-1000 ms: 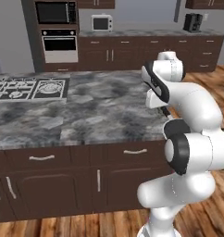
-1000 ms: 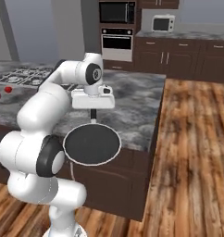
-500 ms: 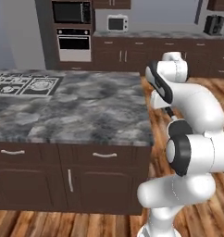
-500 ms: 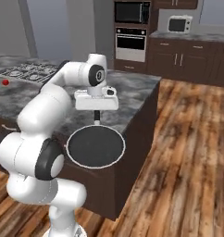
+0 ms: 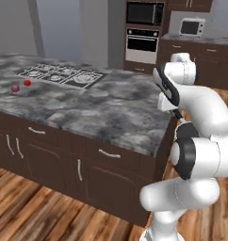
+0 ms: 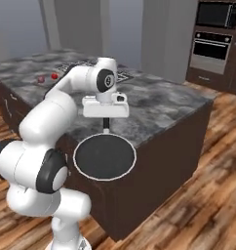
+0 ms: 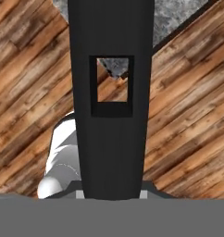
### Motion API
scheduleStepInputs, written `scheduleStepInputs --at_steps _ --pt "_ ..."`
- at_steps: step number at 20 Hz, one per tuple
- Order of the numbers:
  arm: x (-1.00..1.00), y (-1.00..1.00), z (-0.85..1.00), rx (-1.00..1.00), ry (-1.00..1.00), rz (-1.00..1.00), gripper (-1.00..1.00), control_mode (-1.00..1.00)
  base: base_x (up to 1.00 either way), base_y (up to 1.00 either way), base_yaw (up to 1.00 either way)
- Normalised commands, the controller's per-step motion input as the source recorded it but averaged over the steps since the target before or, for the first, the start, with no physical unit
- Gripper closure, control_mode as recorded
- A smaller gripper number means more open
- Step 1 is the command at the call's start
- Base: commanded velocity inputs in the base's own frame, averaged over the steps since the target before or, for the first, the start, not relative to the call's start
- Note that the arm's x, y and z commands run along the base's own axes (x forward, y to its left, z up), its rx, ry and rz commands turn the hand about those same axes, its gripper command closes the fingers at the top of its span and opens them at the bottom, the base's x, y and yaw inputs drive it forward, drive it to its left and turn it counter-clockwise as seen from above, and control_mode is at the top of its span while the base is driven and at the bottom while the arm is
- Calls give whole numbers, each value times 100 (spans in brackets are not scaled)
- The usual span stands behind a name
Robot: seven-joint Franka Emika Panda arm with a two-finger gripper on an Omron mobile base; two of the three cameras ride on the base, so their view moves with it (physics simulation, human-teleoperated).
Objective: Place the pan on the rear right burner on the stove. Then place the tomato and the onion in the pan and turn on the rear right burner.
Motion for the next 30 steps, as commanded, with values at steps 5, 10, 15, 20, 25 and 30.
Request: scheduleStepInputs --at_steps 5,10,15,20,25,30 --pt "0 0 0 0 0 0 100 100 12 -93 64" --pt "0 0 0 0 0 0 100 100 -17 -100 45" --pt "0 0 0 0 0 0 100 100 36 -100 40" --pt "0 0 0 0 0 0 100 100 66 -100 26" --pt "0 0 0 0 0 0 100 100 39 -100 16" --pt "0 0 0 0 0 0 100 100 44 -100 21"
